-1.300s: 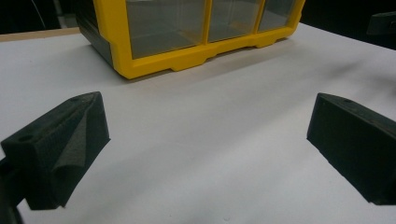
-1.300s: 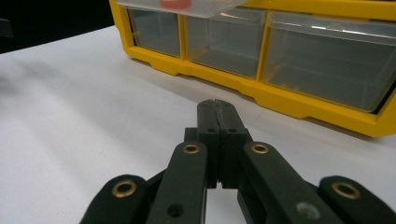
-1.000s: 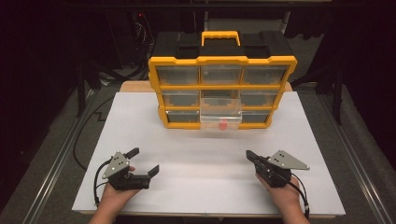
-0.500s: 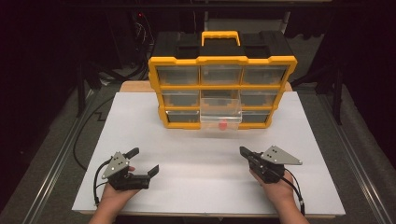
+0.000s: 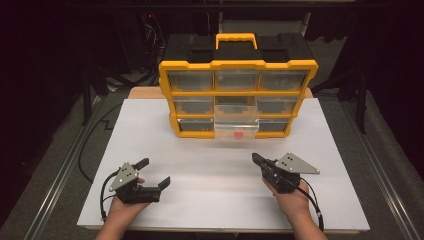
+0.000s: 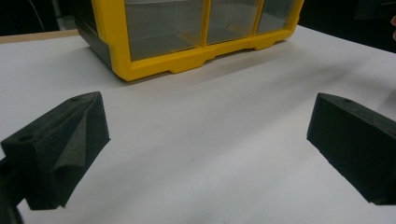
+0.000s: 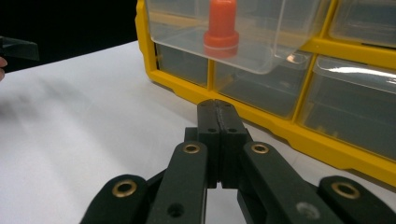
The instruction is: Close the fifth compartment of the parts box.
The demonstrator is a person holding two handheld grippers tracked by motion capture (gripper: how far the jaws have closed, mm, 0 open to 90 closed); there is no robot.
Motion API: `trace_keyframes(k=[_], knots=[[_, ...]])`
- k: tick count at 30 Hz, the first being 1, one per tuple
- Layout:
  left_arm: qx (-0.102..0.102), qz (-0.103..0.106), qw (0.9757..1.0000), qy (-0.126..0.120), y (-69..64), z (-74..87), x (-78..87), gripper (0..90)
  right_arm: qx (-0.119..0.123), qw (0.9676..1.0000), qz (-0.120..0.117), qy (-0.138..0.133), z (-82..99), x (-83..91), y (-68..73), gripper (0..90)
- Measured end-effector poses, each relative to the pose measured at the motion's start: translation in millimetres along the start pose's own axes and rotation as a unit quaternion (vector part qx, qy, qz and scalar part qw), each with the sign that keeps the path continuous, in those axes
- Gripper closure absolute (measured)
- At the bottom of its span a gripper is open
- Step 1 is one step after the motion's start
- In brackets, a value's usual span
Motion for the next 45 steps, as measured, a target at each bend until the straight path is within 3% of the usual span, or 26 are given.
trace_keyframes(k=[13, 19, 24, 31, 45], knots=[[-0.003, 0.003, 1.0000, -0.002, -1.0, 0.0, 0.4, 0.3, -0.015, 0.9999, -0.003, -0.007, -9.4, -7.1, 5.9, 90.0], [-0.001, 0.007, 1.0000, -0.005, -0.5, -0.7, -0.3, 0.3, -0.001, 0.9999, 0.001, -0.015, -18.3, -10.6, 10.4, 90.0], [-0.002, 0.007, 1.0000, -0.002, -1.3, -0.2, -0.9, 0.3, -0.007, 0.9996, 0.002, -0.029, -28.5, -16.4, 12.2, 90.0], [-0.003, 0.008, 1.0000, -0.005, -1.5, -0.9, -0.2, 0.3, 0.002, 0.9993, 0.007, -0.036, -44.2, -20.8, 12.6, 90.0], [-0.006, 0.008, 0.9999, -0.004, -2.4, -0.8, -1.1, 0.3, 0.001, 0.9989, 0.020, -0.043, -58.8, -33.6, 8.6, 90.0]])
Point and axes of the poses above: each handheld gripper's, and its own axes: x roughly backward along the jaws, z roughly out of its underside, y roughly to its left, the point moved 1 cm from there along -x, roughly forward along the jaws, and after that the axes turned 14 degrees about x, right-handed, at the moved point
